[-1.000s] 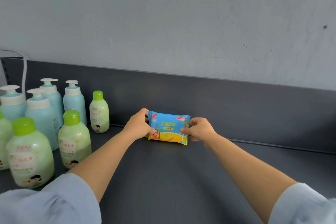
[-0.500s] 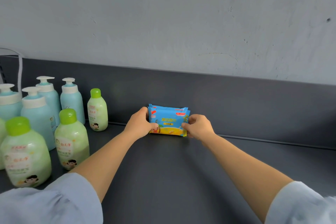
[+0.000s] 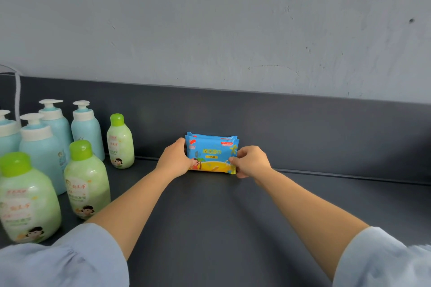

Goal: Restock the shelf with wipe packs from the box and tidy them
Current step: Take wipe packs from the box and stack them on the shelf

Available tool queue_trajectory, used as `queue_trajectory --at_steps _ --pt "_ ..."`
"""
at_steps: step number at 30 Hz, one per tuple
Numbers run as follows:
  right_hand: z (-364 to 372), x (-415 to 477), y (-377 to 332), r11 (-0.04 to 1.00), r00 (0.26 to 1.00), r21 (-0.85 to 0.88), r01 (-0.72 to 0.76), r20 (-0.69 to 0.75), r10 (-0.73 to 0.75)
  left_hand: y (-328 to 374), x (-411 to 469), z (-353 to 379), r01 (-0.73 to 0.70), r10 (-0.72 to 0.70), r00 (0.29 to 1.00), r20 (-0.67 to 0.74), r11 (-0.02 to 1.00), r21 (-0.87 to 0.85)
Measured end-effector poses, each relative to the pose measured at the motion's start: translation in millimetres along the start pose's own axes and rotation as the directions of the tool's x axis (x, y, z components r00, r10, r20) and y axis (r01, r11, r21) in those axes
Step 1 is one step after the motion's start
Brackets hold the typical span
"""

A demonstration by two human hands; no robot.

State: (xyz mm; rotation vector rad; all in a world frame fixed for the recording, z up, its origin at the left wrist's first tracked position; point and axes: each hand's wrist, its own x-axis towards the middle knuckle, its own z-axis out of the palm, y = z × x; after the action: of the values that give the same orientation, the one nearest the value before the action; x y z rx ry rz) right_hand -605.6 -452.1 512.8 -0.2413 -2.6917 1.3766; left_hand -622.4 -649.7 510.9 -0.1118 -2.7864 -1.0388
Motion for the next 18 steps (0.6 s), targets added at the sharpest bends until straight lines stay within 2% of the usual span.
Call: queue_trajectory --at_steps 4,6,10,14,18 --pt "-5.4 -4.4 2.6 0.995 0.999 -0.099 0.033 -0.026 -0.035 -0.4 -0.3 -0.2 -0.002 0.003 1.0 -0.023 0.999 0.035" --pt "-9.3 -8.3 4.2 0.975 0.996 -0.209 0.077 -0.028 -0.085 2.0 -1.1 -0.4 -0.009 0.012 0.999 -0.036 0.998 0.063" --pt "-16.5 -17.3 8.4 0.866 0.977 -0.465 0.183 -0.008 -0.211 9.7 -4.8 1.3 -0.071 0.087 0.993 -0.077 0.978 0.196" --pt "-24.7 -26.0 12.7 0.773 0.967 -0.603 0.197 -0.011 -0.255 14.9 -9.1 2.2 -0.132 0.221 0.961 -0.164 0.893 0.43" --pt "-34.9 -36.7 17.1 0.709 0.96 -0.677 0.198 -0.013 -0.28 28.5 -14.9 5.3 -0.231 0.37 0.918 -0.145 0.793 0.563"
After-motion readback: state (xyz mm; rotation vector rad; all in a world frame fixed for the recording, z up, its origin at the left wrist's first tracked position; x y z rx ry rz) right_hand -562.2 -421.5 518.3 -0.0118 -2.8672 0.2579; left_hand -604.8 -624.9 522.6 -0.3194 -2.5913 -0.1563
